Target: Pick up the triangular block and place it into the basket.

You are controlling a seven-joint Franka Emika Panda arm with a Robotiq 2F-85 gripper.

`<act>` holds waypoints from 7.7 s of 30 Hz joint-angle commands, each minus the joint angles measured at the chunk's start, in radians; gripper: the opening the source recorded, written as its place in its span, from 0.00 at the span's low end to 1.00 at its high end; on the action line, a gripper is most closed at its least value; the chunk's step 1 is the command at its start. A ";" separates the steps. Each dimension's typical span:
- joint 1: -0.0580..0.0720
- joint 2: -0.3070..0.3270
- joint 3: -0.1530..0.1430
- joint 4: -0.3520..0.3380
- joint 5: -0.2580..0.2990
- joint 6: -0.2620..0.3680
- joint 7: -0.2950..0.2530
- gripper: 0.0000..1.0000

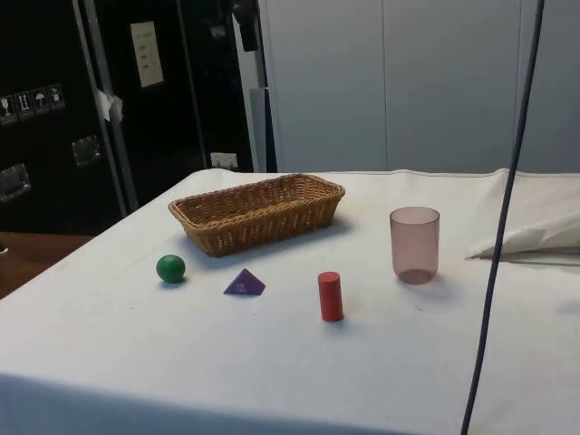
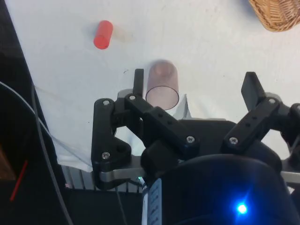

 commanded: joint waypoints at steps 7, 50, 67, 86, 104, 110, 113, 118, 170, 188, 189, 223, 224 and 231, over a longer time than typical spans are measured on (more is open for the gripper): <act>0.005 -0.007 0.011 -0.033 -0.013 0.051 0.021 1.00; 0.009 0.017 0.131 -0.289 -0.030 0.453 0.147 1.00; 0.013 0.091 0.153 -0.333 -0.028 0.591 0.157 1.00; 0.017 0.191 0.163 -0.373 -0.030 0.771 0.158 1.00; 0.010 0.279 0.169 -0.374 -0.014 0.861 0.142 1.00; 0.011 0.307 0.165 -0.372 -0.018 0.880 0.143 1.00; 0.012 0.319 0.163 -0.371 -0.020 0.886 0.144 1.00; 0.012 0.330 0.163 -0.369 -0.018 0.894 0.145 1.00; 0.016 0.437 0.169 -0.321 -0.017 0.897 0.173 0.81; 0.030 0.415 0.164 -0.321 -0.025 0.885 0.185 0.33; 0.031 0.410 0.164 -0.322 -0.026 0.883 0.187 0.33; 0.029 0.281 0.158 -0.315 -0.056 0.821 0.187 0.33; 0.028 0.280 0.156 -0.312 -0.055 0.817 0.184 0.33; 0.016 0.279 0.137 -0.284 -0.047 0.795 0.153 0.33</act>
